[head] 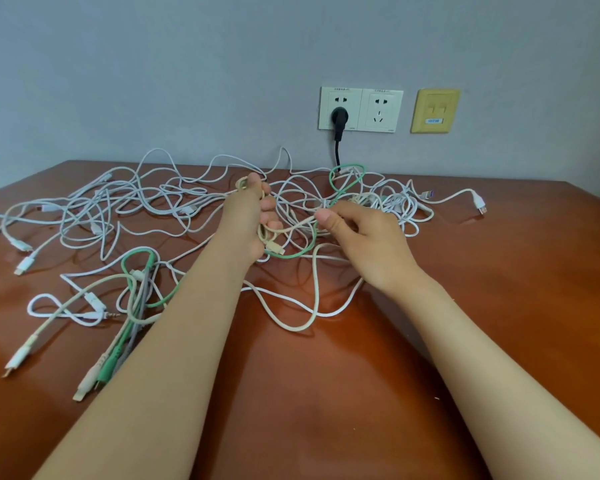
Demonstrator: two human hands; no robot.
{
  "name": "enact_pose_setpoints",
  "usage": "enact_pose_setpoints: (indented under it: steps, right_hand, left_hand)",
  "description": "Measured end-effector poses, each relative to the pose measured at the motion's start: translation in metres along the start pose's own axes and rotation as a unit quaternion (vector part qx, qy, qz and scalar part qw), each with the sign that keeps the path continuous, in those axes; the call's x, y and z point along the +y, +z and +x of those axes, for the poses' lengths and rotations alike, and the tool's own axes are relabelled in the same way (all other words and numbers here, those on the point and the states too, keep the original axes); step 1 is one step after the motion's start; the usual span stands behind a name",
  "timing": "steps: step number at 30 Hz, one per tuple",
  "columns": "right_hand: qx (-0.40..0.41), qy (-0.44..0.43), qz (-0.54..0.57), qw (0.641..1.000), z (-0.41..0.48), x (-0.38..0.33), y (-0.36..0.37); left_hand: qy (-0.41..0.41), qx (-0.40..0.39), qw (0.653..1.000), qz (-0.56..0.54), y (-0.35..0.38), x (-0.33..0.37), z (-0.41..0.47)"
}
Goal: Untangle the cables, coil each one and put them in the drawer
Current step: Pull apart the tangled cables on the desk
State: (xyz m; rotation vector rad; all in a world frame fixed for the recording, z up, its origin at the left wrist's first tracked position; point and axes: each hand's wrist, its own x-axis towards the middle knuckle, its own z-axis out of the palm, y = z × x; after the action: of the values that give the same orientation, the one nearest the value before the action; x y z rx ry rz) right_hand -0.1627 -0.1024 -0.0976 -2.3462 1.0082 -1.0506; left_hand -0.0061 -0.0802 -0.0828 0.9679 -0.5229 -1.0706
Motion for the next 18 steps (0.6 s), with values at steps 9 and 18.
enact_pose_setpoints:
  steps: [9,18]
  right_hand:
    - [-0.011,-0.050,0.047,0.998,0.001,-0.005,0.002]
    - [-0.043,-0.024,0.173,0.984,-0.002,-0.006,0.010]
  left_hand:
    - [0.016,0.008,0.968,0.248,0.011,-0.015,-0.003]
    - [-0.097,-0.123,0.961,0.228,0.025,-0.020,-0.016]
